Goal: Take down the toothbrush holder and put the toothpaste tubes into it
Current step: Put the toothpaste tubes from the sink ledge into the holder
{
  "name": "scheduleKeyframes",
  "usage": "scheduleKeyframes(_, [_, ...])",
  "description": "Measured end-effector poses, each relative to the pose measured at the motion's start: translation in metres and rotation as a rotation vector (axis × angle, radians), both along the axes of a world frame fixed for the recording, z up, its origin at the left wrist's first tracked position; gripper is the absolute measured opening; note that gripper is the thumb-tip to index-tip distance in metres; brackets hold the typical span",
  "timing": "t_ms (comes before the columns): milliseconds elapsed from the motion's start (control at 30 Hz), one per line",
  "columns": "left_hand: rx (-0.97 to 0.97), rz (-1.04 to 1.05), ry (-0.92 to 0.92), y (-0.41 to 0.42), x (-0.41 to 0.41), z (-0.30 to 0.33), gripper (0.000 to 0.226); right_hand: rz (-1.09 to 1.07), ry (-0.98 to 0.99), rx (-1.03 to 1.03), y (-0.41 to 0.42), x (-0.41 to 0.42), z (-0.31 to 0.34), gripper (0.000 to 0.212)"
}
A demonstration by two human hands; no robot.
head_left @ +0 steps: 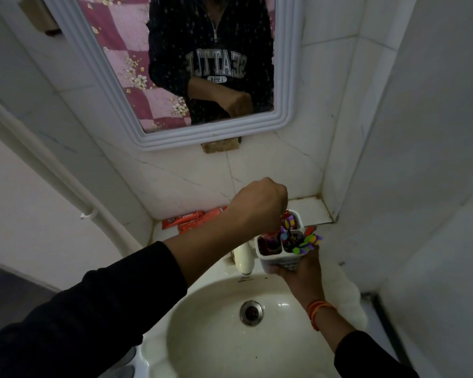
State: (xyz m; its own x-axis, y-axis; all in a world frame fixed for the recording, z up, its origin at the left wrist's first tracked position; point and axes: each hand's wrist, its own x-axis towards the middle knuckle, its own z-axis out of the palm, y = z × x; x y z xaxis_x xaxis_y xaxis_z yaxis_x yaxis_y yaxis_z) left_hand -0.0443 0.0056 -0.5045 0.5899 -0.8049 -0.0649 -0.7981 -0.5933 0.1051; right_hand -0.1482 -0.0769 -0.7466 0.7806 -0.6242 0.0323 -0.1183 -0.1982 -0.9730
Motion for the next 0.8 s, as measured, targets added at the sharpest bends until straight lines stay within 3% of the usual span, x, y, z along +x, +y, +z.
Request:
scheduleKeyframes(133, [0.07, -0.052, -0.092, -0.002, -0.011, -0.01, 0.023, -0.008, -0.001, -0.007, 0.001, -0.001, 0.002, 0.12])
scheduleKeyframes(267, [0.08, -0.042, -0.065, -0.001, -0.009, -0.012, 0.017, -0.001, 0.016, 0.012, 0.001, -0.004, 0.001, 0.11])
scheduleKeyframes(533, [0.082, -0.075, -0.079, 0.002, -0.012, -0.016, 0.014, -0.014, 0.006, -0.007, -0.002, 0.004, 0.004, 0.121])
scheduleKeyframes(800, [0.078, 0.003, 0.048, 0.005, 0.004, -0.036, 0.029, -0.014, 0.038, 0.012, -0.001, 0.003, 0.001, 0.107])
